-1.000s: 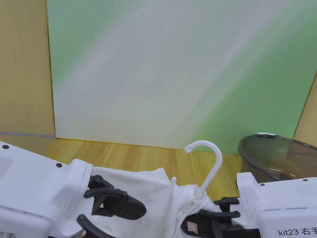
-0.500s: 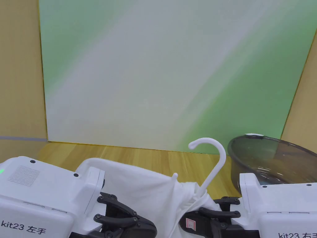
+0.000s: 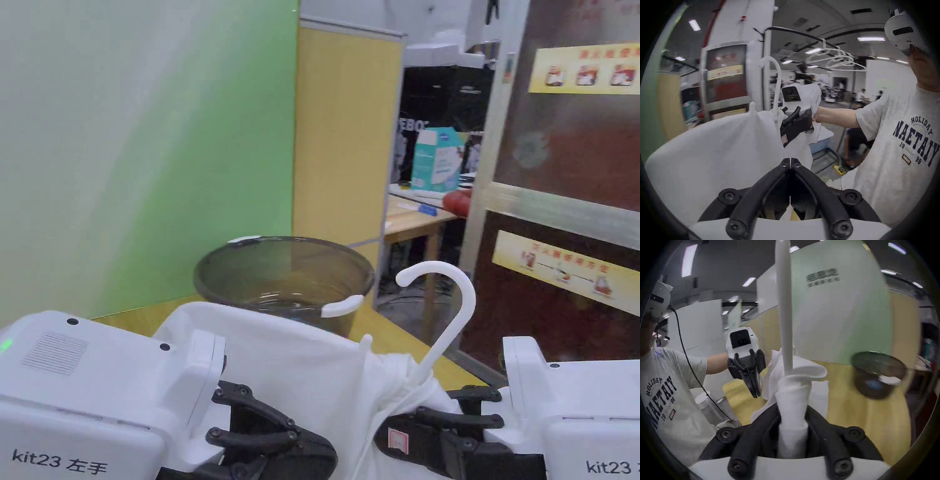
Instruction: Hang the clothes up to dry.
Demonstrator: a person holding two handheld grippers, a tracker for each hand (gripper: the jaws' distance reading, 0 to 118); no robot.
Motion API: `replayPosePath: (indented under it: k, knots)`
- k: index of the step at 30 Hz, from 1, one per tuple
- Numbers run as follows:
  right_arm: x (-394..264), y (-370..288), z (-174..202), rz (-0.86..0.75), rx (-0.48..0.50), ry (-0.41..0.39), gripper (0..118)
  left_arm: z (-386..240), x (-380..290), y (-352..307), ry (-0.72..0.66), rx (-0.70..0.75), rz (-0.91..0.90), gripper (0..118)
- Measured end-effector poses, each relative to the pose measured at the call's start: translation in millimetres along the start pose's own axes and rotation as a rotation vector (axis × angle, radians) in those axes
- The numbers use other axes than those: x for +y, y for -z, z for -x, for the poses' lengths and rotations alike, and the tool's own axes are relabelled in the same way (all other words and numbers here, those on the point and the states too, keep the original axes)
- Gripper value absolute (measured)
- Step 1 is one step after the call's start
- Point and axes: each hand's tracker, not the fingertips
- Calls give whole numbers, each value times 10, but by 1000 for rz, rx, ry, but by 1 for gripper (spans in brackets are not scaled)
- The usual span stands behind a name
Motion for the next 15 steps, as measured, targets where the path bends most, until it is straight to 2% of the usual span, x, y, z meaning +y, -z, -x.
replayPosePath:
  k: [1, 2, 3, 4, 6, 7, 8, 9, 10, 12, 13, 14, 15]
  knots:
    - [-95, -254, 40, 6, -34, 31, 4, 45, 93, 203, 20, -42, -9, 0]
    - [-220, -557, 149, -29, -141, 30, 4, 39, 180, 446, 40, -109, -9, 0]
    - [-348, -841, 223, -20, -172, 78, 4, 34, 266, 675, 68, -151, -20, 0]
    - [-467, -1074, 360, -56, -286, 71, 4, 34, 339, 876, 77, -195, -20, 0]
    - [-682, -1556, 580, -74, -381, 145, 4, 7, 499, 1272, 105, -296, -47, 0]
    - [-765, -1728, 704, -100, -455, 156, 4, -96, 547, 1441, 115, -337, -42, 0]
    - [-852, -1882, 823, -101, -467, 178, 4, -129, 613, 1594, 136, -363, -54, 0]
    - [-924, -2020, 977, -129, -552, 154, 4, -170, 667, 1729, 144, -416, -45, 0]
    - [-972, -2126, 1052, -139, -543, 190, 4, -204, 711, 1831, 157, -424, -59, 0]
    - [-1037, -2273, 1256, -183, -632, 181, 4, -276, 807, 2023, 167, -475, -52, 0]
    - [-1043, -2324, 1317, -181, -632, 178, 4, -291, 840, 2068, 183, -468, -68, 0]
    - [-1046, -2366, 1413, -215, -709, 141, 4, -295, 882, 2124, 182, -482, -62, 0]
    - [-1011, -2411, 1413, -227, -662, 179, 4, -291, 912, 2148, 189, -483, -70, 0]
